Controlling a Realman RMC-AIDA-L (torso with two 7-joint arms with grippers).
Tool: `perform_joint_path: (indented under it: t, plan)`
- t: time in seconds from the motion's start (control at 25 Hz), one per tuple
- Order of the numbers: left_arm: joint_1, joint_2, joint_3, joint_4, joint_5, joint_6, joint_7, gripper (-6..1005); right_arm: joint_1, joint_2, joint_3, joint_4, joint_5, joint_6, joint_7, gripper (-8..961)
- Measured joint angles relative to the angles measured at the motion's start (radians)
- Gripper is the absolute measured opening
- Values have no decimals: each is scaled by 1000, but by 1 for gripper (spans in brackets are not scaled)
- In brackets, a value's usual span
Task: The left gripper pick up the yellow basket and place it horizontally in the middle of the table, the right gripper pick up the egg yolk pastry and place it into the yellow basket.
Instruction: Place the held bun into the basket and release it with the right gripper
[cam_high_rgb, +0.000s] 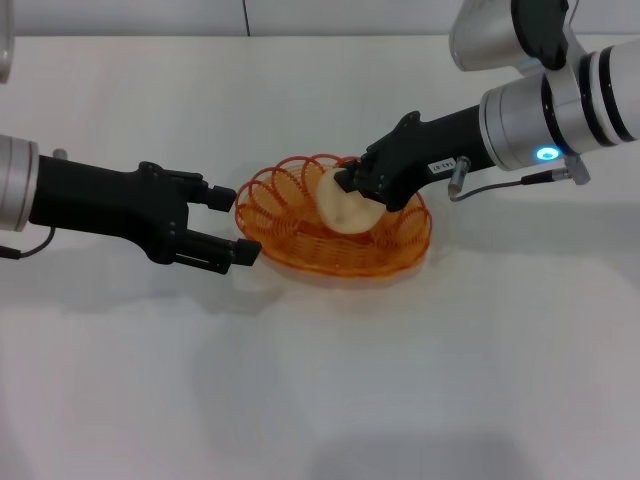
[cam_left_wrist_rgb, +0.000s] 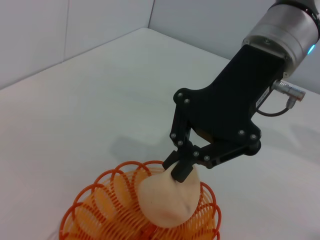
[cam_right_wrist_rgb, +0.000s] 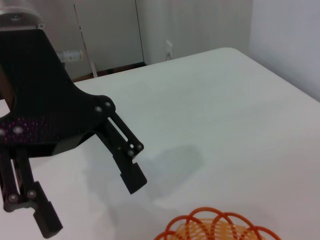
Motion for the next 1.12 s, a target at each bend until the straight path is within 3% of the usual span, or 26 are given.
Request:
perform_joint_path:
  t: [0.56, 0.88, 1.12]
  plan:
    - [5, -3, -3, 0, 1, -1, 0, 848, -2, 0, -16, 2, 4, -2, -4, 132]
    - [8, -3, -3, 0, 1, -6, 0, 847, -23, -1, -17, -36, 15, -6, -6, 386]
    - [9, -3, -4, 0, 0, -6, 9, 847, -121, -7, -6, -140, 61, -11, -49, 515]
